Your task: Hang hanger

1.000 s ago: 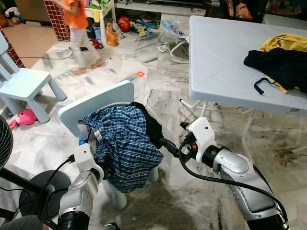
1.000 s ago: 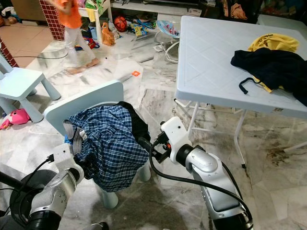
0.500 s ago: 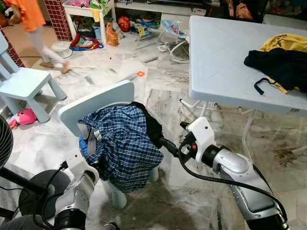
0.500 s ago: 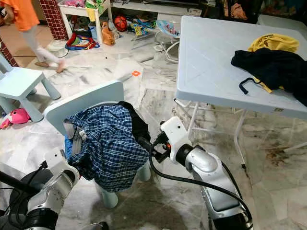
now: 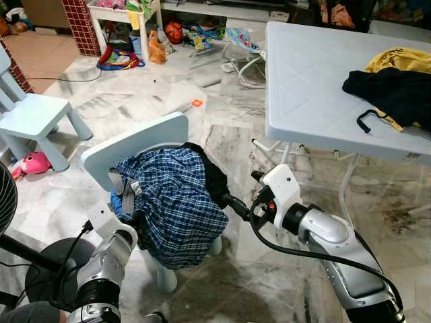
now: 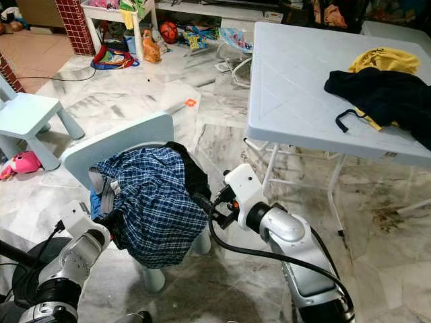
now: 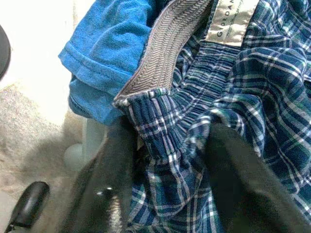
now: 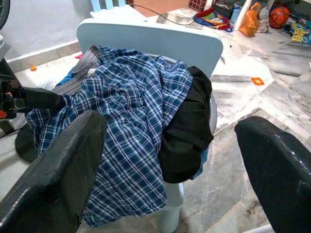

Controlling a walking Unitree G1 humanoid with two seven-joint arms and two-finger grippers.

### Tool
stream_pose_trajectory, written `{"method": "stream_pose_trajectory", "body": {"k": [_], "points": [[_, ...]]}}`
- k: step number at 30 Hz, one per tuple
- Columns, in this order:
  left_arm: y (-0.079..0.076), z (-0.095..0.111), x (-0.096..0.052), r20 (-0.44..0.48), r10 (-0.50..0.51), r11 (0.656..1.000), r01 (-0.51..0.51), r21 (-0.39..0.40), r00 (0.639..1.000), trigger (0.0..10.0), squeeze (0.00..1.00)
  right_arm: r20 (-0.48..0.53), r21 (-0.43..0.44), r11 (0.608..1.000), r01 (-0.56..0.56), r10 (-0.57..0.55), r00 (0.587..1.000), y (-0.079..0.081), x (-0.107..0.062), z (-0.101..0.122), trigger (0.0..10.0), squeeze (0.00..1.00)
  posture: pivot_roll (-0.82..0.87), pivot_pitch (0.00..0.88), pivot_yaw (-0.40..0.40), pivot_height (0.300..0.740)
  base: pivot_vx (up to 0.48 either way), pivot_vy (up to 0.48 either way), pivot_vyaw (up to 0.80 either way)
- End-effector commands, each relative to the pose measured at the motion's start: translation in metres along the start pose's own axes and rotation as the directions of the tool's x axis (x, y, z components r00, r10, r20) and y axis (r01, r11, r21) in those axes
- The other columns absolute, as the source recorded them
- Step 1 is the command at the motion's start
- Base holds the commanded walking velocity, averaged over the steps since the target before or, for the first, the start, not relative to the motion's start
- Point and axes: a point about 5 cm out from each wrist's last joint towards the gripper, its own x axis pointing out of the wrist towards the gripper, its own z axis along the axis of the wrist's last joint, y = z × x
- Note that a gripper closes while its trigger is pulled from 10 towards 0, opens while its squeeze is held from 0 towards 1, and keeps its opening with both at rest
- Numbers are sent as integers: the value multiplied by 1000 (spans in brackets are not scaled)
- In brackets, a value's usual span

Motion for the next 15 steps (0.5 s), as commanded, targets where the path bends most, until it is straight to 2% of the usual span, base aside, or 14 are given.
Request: {"method": "stream_pose_trajectory", "body": {"k": [1, 2, 4, 5, 6, 7, 10, 15], "points": [[0, -4, 0, -22, 22, 999, -21, 45, 1000, 0, 0, -11, -7, 1000, -1, 1, 1000, -1, -1, -2, 10000, 0, -170, 124, -79, 740, 0, 0, 0], [0, -4, 0, -22, 22, 999, -21, 45, 1000, 0, 0, -11, -7, 1000, -1, 1, 1000, -1, -1, -2, 10000, 0, -170, 124, -79, 740, 0, 0, 0], [2, -7, -1, -34, 39, 992, -34, 122, 999, 0, 0, -13, -7, 1000, -2, 2, 1000, -1, -1, -2, 10000, 0, -170, 124, -79, 740, 0, 0, 0], [5, -10, -2, -36, 49, 980, -41, 196, 998, 0, 0, -14, -7, 1000, -3, 3, 1000, 0, -1, -2, 10000, 0, -166, 125, -79, 740, 0, 0, 0], [5, -10, -2, -36, 49, 980, -41, 196, 998, 0, 0, -14, -7, 1000, -3, 3, 1000, 0, -1, -2, 10000, 0, -166, 125, -79, 740, 0, 0, 0], [7, -12, -3, -32, 58, 966, -48, 253, 998, 0, 0, -15, -7, 1000, -3, 3, 1000, 0, 0, -2, 10000, 0, -164, 126, -78, 740, 0, 0, 0], [17, -13, -6, -26, 90, 946, -77, 314, 996, 0, 0, -16, -6, 1000, -5, 5, 1000, 0, 0, -3, 10000, 0, -161, 127, -79, 740, 0, 0, 0], [23, -14, -7, -19, 113, 935, -100, 340, 993, 0, 0, -17, -7, 1000, -7, 7, 1000, 1, 0, -3, 10000, 0, -161, 126, -80, 740, 0, 0, 0]]}}
